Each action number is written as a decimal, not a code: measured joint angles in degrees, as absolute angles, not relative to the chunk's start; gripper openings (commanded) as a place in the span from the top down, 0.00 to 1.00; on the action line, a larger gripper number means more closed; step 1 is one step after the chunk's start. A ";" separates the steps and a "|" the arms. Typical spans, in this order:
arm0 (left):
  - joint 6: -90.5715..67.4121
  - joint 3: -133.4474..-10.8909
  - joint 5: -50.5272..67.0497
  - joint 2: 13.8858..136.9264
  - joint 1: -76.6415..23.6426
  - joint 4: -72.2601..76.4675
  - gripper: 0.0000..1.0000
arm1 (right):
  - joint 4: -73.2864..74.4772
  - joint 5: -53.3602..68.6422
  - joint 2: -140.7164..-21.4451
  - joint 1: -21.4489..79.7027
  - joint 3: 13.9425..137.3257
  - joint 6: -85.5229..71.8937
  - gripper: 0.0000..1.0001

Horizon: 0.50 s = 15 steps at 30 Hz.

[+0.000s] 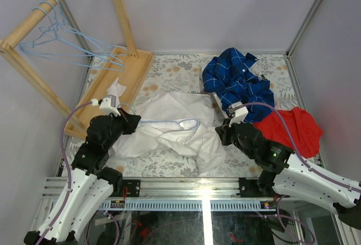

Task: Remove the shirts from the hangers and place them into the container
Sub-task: Remove the shirt from the hanger.

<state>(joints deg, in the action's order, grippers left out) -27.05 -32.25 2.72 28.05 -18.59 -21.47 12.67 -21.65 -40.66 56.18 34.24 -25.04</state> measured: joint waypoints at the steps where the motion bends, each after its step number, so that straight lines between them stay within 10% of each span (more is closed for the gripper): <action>1: -27.07 -32.25 2.46 28.05 -18.59 -21.47 1.00 | 12.86 -21.91 -40.03 56.18 33.67 -25.32 0.95; 15: -25.39 -32.25 -1.65 28.05 -17.89 -23.31 1.00 | 12.45 -17.32 -39.18 55.42 35.73 -23.66 0.63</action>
<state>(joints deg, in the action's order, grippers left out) -25.39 -32.25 -1.65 28.05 -17.89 -23.31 12.45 -17.32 -39.18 55.42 35.73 -23.66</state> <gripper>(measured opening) 0.032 0.299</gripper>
